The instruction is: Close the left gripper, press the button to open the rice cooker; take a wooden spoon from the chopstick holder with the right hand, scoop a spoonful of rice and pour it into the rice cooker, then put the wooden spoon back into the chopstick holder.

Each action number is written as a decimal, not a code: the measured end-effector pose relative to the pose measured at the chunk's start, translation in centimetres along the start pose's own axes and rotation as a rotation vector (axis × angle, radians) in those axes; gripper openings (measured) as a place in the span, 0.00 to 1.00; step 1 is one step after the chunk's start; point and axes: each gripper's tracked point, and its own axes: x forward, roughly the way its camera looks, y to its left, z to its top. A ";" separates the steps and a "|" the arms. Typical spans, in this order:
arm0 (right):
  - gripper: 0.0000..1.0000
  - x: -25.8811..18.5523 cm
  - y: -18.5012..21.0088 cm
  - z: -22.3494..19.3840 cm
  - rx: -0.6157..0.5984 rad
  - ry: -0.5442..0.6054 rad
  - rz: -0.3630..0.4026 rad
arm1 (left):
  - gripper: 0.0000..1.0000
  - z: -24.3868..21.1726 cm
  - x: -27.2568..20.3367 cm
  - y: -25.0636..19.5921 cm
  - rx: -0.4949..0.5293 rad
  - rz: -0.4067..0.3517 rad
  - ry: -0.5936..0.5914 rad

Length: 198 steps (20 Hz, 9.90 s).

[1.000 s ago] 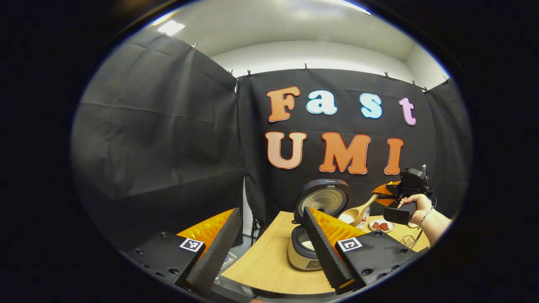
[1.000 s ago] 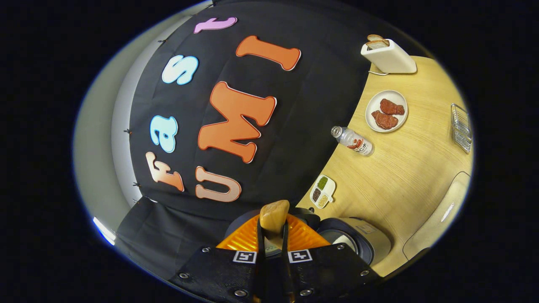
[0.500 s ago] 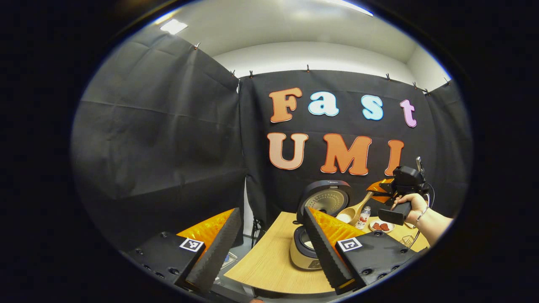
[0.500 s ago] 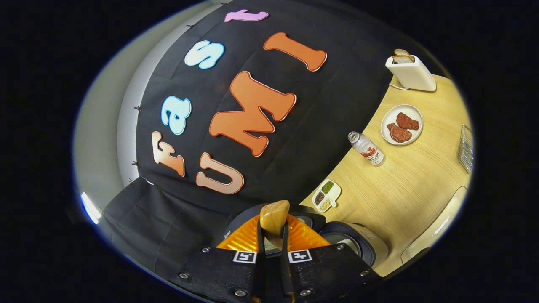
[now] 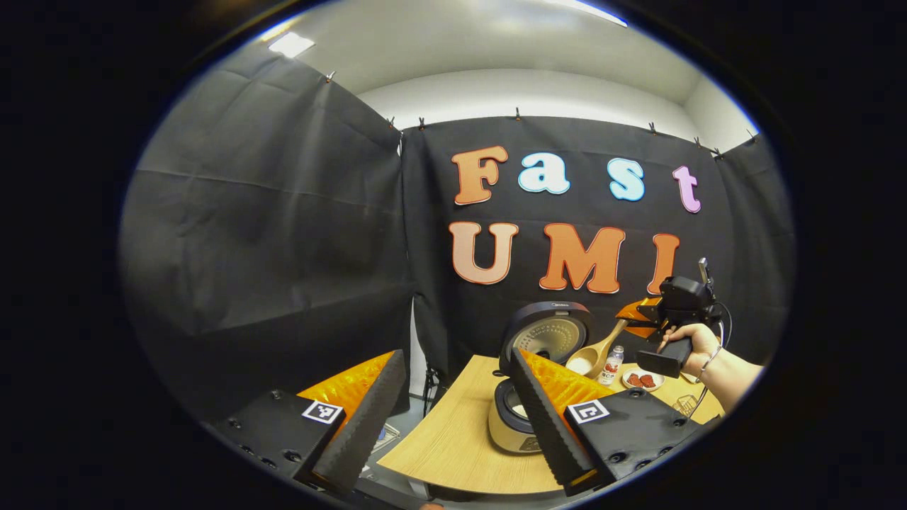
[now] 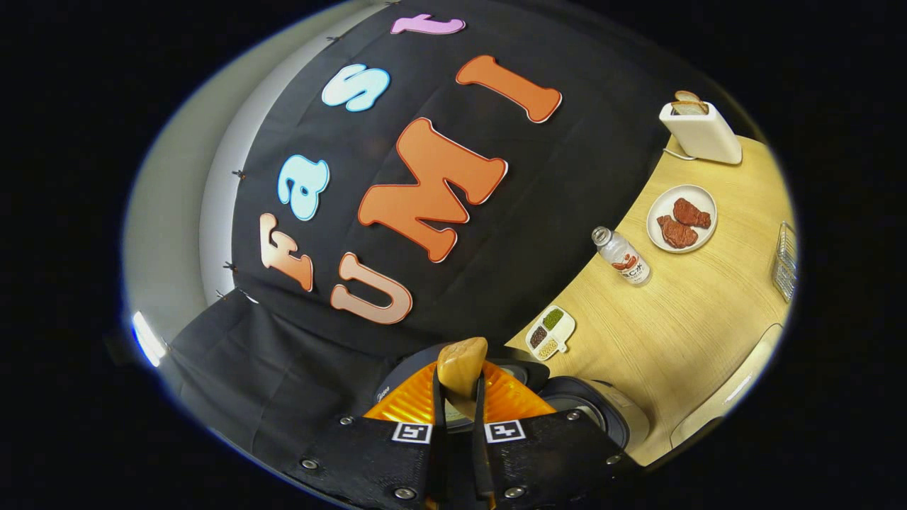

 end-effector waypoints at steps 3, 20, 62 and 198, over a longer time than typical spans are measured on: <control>0.13 0.0 0.3 0.2 -0.031 -0.011 0.008 | 0.98 -0.1 0.2 -0.1 0.003 -0.001 0.004; 0.13 0.1 2.1 0.4 -0.223 -0.066 0.049 | 0.98 -0.3 0.2 0.0 0.005 0.004 0.011; 0.13 -0.1 4.5 -3.9 -0.735 -0.089 0.188 | 0.99 -2.0 1.0 0.6 0.002 0.022 0.052; 0.95 -30.1 -8.4 22.7 -0.902 -0.291 -0.331 | 1.00 -21.4 20.4 -22.2 0.109 -0.303 0.442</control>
